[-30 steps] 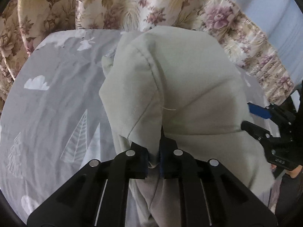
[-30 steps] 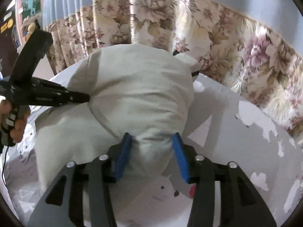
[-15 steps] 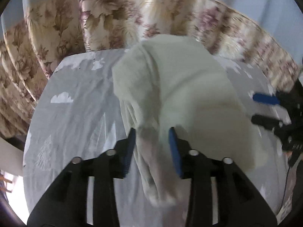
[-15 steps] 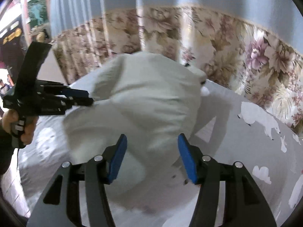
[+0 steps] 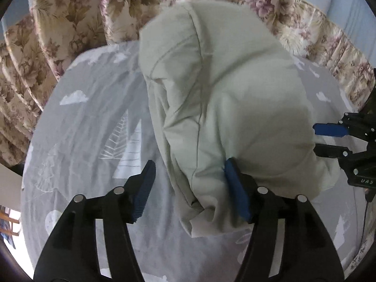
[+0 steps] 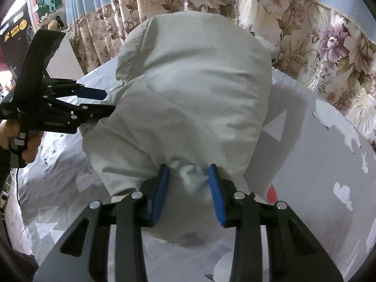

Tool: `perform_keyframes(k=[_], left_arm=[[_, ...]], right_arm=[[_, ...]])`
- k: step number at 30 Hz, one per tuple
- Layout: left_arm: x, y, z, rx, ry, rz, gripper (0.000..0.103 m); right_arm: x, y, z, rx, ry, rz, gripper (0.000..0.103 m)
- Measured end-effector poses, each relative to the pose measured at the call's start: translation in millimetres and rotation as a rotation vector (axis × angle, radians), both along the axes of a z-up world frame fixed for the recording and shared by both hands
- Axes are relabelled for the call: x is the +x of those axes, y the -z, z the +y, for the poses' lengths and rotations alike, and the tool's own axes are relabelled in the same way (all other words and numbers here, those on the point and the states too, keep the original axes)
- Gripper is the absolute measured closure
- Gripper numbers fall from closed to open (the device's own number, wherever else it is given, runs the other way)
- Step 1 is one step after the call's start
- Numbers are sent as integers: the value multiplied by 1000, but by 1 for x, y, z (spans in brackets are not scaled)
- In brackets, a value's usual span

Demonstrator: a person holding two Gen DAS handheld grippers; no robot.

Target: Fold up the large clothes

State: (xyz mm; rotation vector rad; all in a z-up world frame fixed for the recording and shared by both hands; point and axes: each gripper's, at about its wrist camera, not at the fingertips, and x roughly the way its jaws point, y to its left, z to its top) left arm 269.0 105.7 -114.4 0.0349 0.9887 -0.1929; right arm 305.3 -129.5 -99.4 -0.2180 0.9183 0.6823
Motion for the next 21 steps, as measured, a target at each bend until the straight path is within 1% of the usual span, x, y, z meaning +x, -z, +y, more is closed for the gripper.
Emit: perform_keyframes(k=[2, 3, 4, 7, 9, 11, 12, 15, 16, 17, 18, 21], left_arm=[[-7, -12, 4, -5, -13, -13, 40], [-9, -17, 4, -6, -19, -19, 40], [-10, -26, 6, 1, -32, -33, 37], [-8, -45, 6, 13, -28, -70, 30], [-6, -53, 3, 41, -26, -91, 28], [-3, -58, 3, 60, -25, -107, 24], [-1, -60, 4, 57, -29, -109, 20], [5, -66, 9, 54, -49, -117, 11], [8, -68, 11, 63, -59, -125, 8], [10, -70, 12, 67, -66, -135, 7], [14, -73, 12, 67, -69, -151, 5], [27, -77, 12, 64, -82, -157, 4]], right_arm=[[2, -13, -12, 50, 23, 5, 68], [4, -23, -22, 77, 48, -13, 67], [5, -27, -26, 86, 60, -27, 65], [13, -36, -40, 74, 119, -70, 65], [23, -37, -48, 90, 143, -66, 64], [33, -36, -51, 68, 171, -73, 58], [38, -37, -53, 65, 184, -88, 53], [55, -39, -63, 101, 224, -102, 52], [62, -38, -68, 119, 243, -95, 41], [69, -37, -71, 129, 264, -92, 33], [73, -37, -72, 131, 278, -98, 28], [88, -35, -78, 111, 312, -107, 28]])
